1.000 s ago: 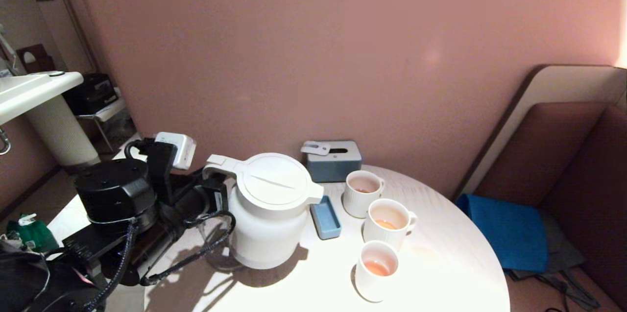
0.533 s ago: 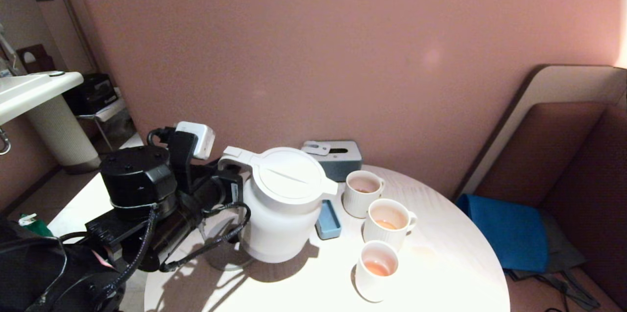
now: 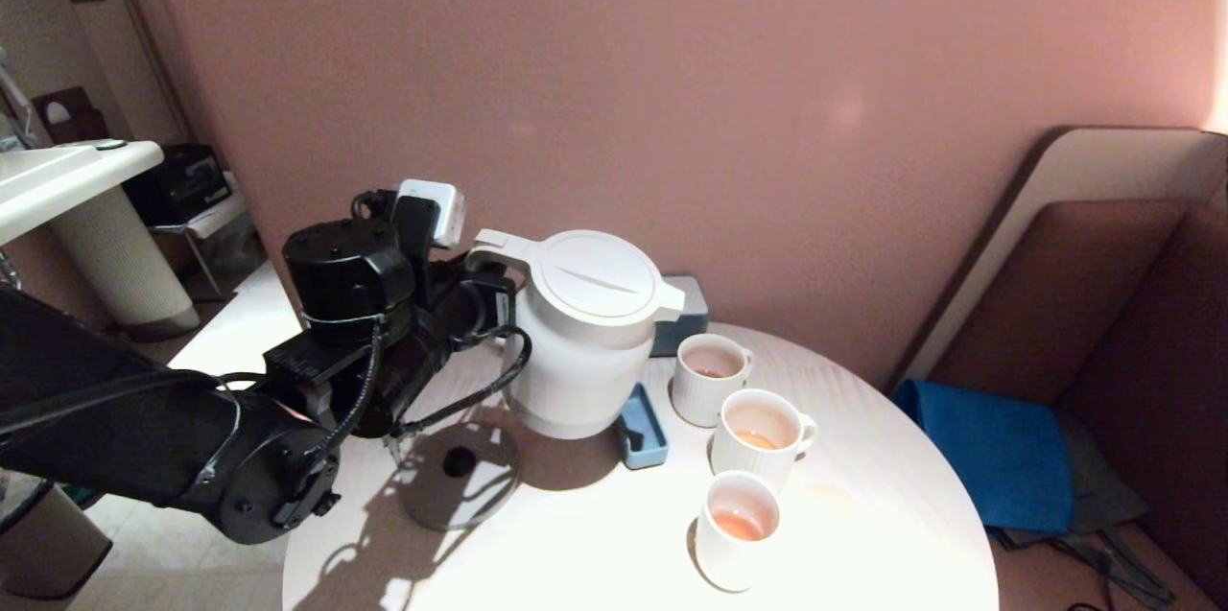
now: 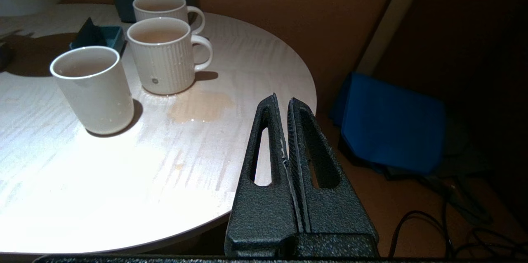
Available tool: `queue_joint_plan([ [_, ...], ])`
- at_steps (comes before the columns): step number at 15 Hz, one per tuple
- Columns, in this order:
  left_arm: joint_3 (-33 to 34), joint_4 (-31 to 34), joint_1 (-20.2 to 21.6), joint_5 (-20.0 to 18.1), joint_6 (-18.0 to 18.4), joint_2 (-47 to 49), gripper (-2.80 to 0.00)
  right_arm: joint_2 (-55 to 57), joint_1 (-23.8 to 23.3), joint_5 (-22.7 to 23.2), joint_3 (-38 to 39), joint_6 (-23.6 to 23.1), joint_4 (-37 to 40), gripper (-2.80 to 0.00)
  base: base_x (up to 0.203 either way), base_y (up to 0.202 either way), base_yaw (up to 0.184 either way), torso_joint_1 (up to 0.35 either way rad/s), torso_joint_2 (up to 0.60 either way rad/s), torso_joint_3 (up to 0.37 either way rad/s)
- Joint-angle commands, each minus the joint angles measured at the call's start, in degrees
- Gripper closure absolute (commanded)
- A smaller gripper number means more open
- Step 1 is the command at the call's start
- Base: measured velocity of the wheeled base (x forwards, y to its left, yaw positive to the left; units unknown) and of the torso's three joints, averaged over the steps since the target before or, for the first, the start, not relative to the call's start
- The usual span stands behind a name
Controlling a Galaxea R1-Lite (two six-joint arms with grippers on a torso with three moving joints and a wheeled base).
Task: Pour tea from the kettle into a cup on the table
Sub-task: Pour water into the cup
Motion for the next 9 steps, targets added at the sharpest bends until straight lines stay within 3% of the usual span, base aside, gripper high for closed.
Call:
queue_joint_plan([
  [1,-3.5,-0.5,0.1,0.1,0.4,4.9,0.00,0.0,0.0,0.0,0.0,0.0,0.0,0.00,0.000,0.000,0.000,0.000,0.00,0.000],
  [9,-16.5,7.2,0.1,0.1,2.5,10.5,0.00,0.0,-0.1,0.0,0.0,0.0,-0.1,0.00,0.000,0.000,0.000,0.000,0.00,0.000],
])
